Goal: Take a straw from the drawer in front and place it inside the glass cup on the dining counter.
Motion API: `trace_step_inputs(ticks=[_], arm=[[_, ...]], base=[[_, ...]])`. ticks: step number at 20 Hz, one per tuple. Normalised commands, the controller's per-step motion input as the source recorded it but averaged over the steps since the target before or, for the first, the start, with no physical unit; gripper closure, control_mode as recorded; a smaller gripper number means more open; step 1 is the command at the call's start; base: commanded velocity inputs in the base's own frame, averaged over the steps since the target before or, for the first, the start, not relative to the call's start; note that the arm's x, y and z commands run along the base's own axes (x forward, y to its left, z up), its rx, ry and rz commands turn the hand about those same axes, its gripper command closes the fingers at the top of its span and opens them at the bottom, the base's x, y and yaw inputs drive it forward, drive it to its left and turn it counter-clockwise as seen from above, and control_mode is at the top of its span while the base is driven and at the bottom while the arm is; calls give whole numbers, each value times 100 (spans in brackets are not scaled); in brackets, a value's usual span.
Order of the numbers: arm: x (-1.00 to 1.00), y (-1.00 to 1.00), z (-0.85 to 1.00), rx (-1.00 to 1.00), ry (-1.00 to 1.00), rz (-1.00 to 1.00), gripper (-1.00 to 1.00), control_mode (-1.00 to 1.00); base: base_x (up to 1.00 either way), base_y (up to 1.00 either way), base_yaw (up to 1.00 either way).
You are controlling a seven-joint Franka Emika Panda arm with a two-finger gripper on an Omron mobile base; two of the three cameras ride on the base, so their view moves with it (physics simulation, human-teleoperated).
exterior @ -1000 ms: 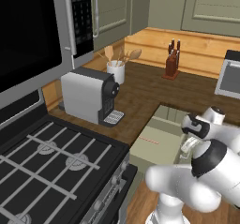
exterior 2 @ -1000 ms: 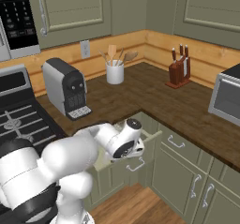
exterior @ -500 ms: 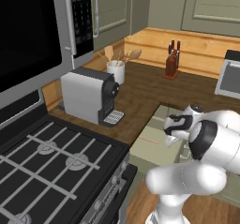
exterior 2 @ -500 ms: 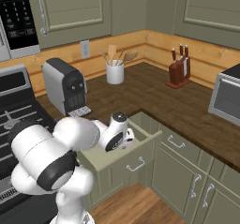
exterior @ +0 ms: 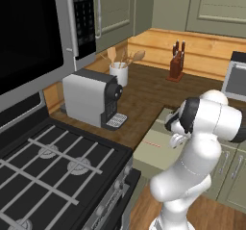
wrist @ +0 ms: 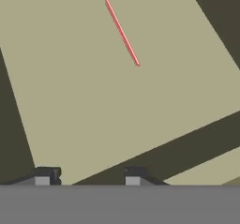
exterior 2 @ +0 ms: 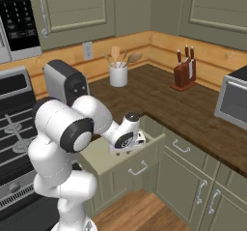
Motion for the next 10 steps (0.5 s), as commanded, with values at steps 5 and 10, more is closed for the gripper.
trace_step_inputs(ticks=[5, 10], arm=[[-69, -54, -31, 0, 6, 6, -100, -100], [-87, -59, -43, 0, 12, 5, -100, -100]], base=[[0, 0, 0], [0, 0, 0]])
